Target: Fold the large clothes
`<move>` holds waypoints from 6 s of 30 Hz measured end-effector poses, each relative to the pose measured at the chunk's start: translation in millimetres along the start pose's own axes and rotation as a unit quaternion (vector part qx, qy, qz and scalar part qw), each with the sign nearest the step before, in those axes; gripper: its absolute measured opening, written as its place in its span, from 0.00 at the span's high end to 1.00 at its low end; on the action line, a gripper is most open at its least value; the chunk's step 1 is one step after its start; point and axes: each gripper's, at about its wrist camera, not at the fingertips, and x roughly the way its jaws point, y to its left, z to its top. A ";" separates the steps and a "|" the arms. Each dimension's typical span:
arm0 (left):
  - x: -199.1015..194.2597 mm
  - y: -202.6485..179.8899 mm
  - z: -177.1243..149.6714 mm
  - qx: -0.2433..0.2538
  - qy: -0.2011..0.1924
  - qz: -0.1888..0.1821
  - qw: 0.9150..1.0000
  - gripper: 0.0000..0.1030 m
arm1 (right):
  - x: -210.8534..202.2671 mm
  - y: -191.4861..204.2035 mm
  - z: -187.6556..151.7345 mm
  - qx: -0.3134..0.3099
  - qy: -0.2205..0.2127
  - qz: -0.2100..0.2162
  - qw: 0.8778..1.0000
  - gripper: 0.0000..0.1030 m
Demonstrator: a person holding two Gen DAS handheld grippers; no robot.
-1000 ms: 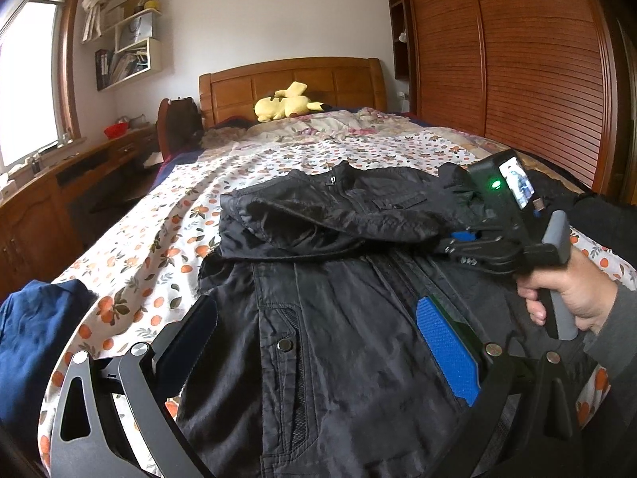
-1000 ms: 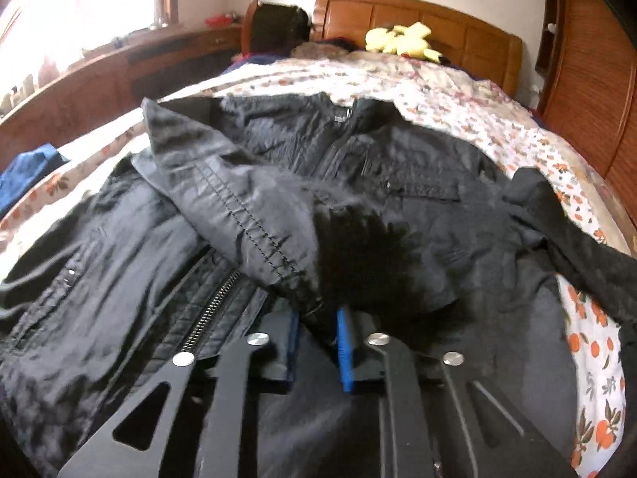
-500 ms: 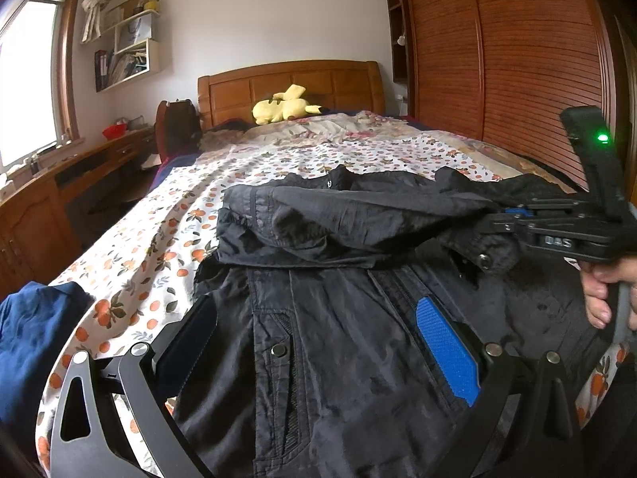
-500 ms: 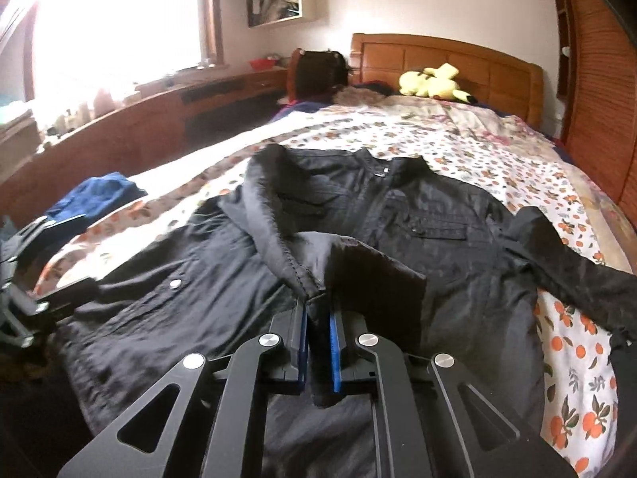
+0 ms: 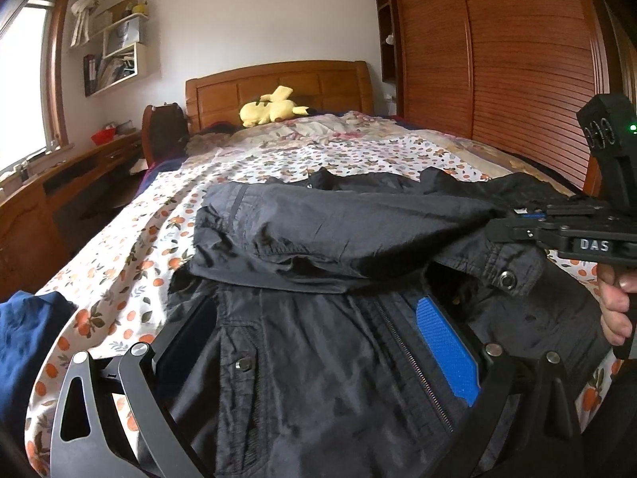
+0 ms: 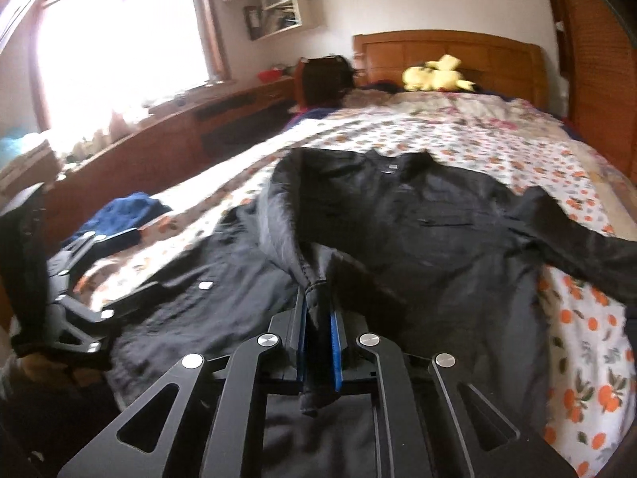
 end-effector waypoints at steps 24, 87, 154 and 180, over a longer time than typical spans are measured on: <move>36.8 -69.4 -3.4 0.031 0.002 -0.030 0.999 0.02 | -9.5 -73.4 -28.6 0.025 -0.012 -0.097 0.995 0.66; -1.9 -50.8 44.5 0.014 -0.046 -0.052 0.997 0.02 | -4.2 -57.6 -43.5 0.004 0.014 -0.083 0.996 0.74; 92.5 -23.4 -6.2 -0.021 -0.027 -0.075 0.997 0.02 | 73.2 -317.2 -4.4 0.296 0.046 -0.236 0.924 0.39; 91.2 -23.7 -4.9 -0.026 -0.026 -0.079 0.996 0.02 | 57.4 -165.9 86.9 0.075 -0.010 -0.175 0.982 0.94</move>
